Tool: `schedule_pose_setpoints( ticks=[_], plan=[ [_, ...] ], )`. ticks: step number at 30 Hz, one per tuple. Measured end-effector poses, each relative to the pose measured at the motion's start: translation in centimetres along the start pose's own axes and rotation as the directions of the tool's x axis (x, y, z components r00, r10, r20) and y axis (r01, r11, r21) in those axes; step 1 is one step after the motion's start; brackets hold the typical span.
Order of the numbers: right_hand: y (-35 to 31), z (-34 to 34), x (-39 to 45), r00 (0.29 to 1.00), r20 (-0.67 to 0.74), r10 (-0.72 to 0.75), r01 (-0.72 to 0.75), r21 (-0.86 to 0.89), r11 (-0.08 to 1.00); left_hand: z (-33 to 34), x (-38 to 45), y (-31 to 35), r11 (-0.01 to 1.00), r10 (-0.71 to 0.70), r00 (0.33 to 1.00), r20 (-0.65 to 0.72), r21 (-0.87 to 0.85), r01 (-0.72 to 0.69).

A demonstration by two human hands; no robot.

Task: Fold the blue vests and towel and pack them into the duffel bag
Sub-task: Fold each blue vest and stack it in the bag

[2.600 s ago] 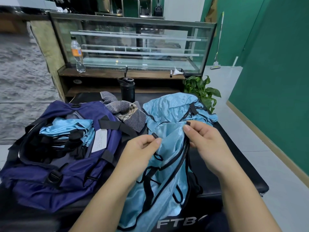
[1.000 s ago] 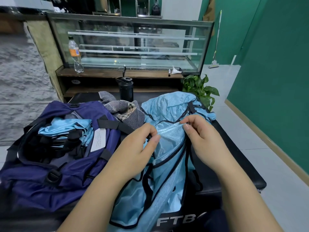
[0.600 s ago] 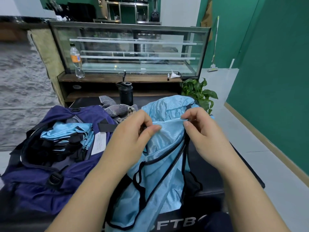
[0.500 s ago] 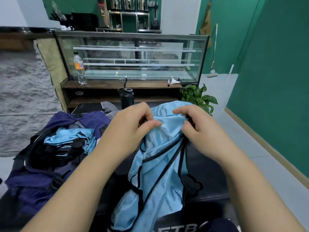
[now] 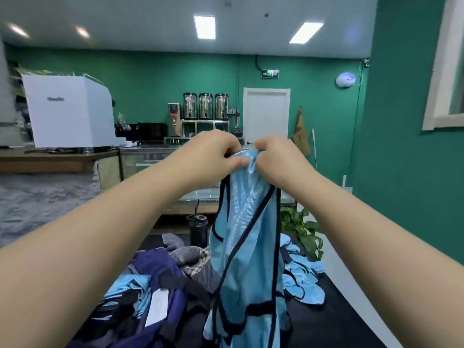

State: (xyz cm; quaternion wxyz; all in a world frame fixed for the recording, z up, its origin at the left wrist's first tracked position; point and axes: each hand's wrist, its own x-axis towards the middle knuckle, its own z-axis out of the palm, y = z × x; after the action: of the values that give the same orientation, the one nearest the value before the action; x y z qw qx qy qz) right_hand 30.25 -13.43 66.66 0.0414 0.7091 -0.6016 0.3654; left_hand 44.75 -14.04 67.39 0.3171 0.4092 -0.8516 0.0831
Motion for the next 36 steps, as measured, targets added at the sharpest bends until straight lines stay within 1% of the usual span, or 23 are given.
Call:
schedule_pose_setpoints(
  ticks=[1, 2, 4, 7, 9, 11, 12, 13, 14, 16, 18, 19, 20, 21, 23, 24, 25, 26, 27, 28, 30, 34, 36],
  plan=[
    [-0.4, -0.7, 0.2, 0.999, 0.003, 0.034, -0.034, 0.174, 0.984, -0.8, 0.2, 0.3, 0.999, -0.013, 0.999, -0.050, -0.042, 0.011],
    [-0.8, -1.4, 0.4, 0.999, 0.011, 0.053, -0.054, 0.300, 0.952, -1.5, 0.3, 0.6, 0.996, -0.031, 0.995, -0.094, -0.086, 0.023],
    [-1.7, -2.9, 0.1, 0.999, 0.027, 0.032, -0.041, 0.430, 0.902, -2.7, 0.4, 1.1, 0.986, -0.073, 0.985, -0.159, -0.158, 0.048],
    [-2.5, -4.9, -0.2, 0.996, 0.001, -0.086, 0.076, 0.457, 0.886, -4.5, 0.4, 1.2, 0.981, -0.086, 0.957, -0.276, -0.189, 0.034],
    [-2.8, -6.0, -0.3, 0.993, -0.027, -0.118, 0.118, 0.439, 0.891, -5.7, 0.3, 1.2, 0.984, -0.060, 0.928, -0.367, -0.179, -0.007],
    [-3.2, -6.8, -0.2, 0.986, -0.083, -0.144, 0.166, 0.428, 0.888, -6.6, 0.3, 1.4, 0.984, -0.036, 0.913, -0.407, -0.176, -0.040],
    [-3.4, -7.1, -0.1, 0.982, -0.110, -0.155, 0.188, 0.437, 0.880, -7.0, 0.5, 1.6, 0.974, -0.050, 0.911, -0.408, -0.224, -0.047],
    [-3.7, -7.3, 0.0, 0.979, -0.134, -0.155, 0.199, 0.457, 0.867, -7.2, 0.6, 1.7, 0.947, -0.090, 0.918, -0.387, -0.320, -0.042],
    [-3.9, -7.5, 0.0, 0.978, -0.151, -0.142, 0.199, 0.485, 0.852, -7.2, 0.8, 1.7, 0.894, -0.143, 0.930, -0.339, -0.446, -0.025],
    [-4.2, -7.5, 0.3, 0.980, -0.170, -0.104, 0.180, 0.534, 0.826, -7.3, 0.8, 1.9, 0.747, -0.225, 0.956, -0.188, -0.664, 0.045],
    [-4.3, -7.2, 0.6, 0.981, -0.178, -0.083, 0.168, 0.541, 0.824, -6.9, 0.4, 2.2, 0.638, -0.234, 0.972, -0.020, -0.757, 0.138],
    [-4.2, -6.9, 0.8, 0.979, -0.191, -0.076, 0.168, 0.531, 0.831, -6.6, 0.1, 2.5, 0.618, -0.210, 0.976, 0.061, -0.766, 0.181],
    [-4.0, -6.7, 1.0, 0.976, -0.206, -0.069, 0.167, 0.509, 0.845, -6.1, -0.4, 2.6, 0.630, -0.170, 0.977, 0.129, -0.748, 0.209],
    [-3.7, -6.5, 1.1, 0.973, -0.224, -0.060, 0.164, 0.481, 0.861, -5.6, -1.0, 2.8, 0.667, -0.119, 0.975, 0.190, -0.712, 0.220],
    [-2.8, -6.2, 1.3, 0.966, -0.255, -0.037, 0.153, 0.451, 0.879, -4.3, -2.5, 3.1, 0.790, 0.004, 0.949, 0.315, -0.583, 0.190],
    [-2.1, -6.1, 1.5, 0.964, -0.265, -0.014, 0.137, 0.451, 0.882, -3.7, -3.4, 3.3, 0.868, 0.055, 0.919, 0.392, -0.474, 0.150],
    [-1.3, -6.1, 1.6, 0.962, -0.273, 0.013, 0.117, 0.455, 0.883, -3.3, -4.3, 3.4, 0.938, 0.077, 0.878, 0.472, -0.332, 0.096],
    [-0.5, -6.0, 1.8, 0.960, -0.278, 0.043, 0.093, 0.454, 0.886, -2.9, -5.1, 3.4, 0.983, 0.077, 0.844, 0.531, -0.182, 0.025],
    [0.4, -6.0, 1.9, 0.958, -0.276, 0.073, 0.060, 0.443, 0.895, -2.6, -5.9, 3.2, 0.998, 0.059, 0.828, 0.558, -0.045, -0.040],
    [1.2, -5.9, 2.0, 0.958, -0.270, 0.100, 0.024, 0.422, 0.906, -2.4, -6.4, 2.9, 0.996, 0.038, 0.826, 0.563, 0.048, -0.078],
    [2.4, -5.7, 1.9, 0.963, -0.238, 0.129, -0.027, 0.389, 0.921, -2.5, -6.6, 1.7, 0.989, 0.012, 0.842, 0.540, 0.116, -0.089],
    [3.9, -5.4, 2.2, 0.963, -0.213, 0.163, -0.067, 0.398, 0.915, -3.5, -5.3, -1.2, 0.985, 0.037, 0.904, 0.426, 0.139, -0.106],
    [3.9, -5.8, 2.5, 0.960, -0.230, 0.163, -0.059, 0.401, 0.914, -4.4, -4.6, -1.9, 0.989, 0.073, 0.937, 0.341, 0.099, -0.113]
  ],
)
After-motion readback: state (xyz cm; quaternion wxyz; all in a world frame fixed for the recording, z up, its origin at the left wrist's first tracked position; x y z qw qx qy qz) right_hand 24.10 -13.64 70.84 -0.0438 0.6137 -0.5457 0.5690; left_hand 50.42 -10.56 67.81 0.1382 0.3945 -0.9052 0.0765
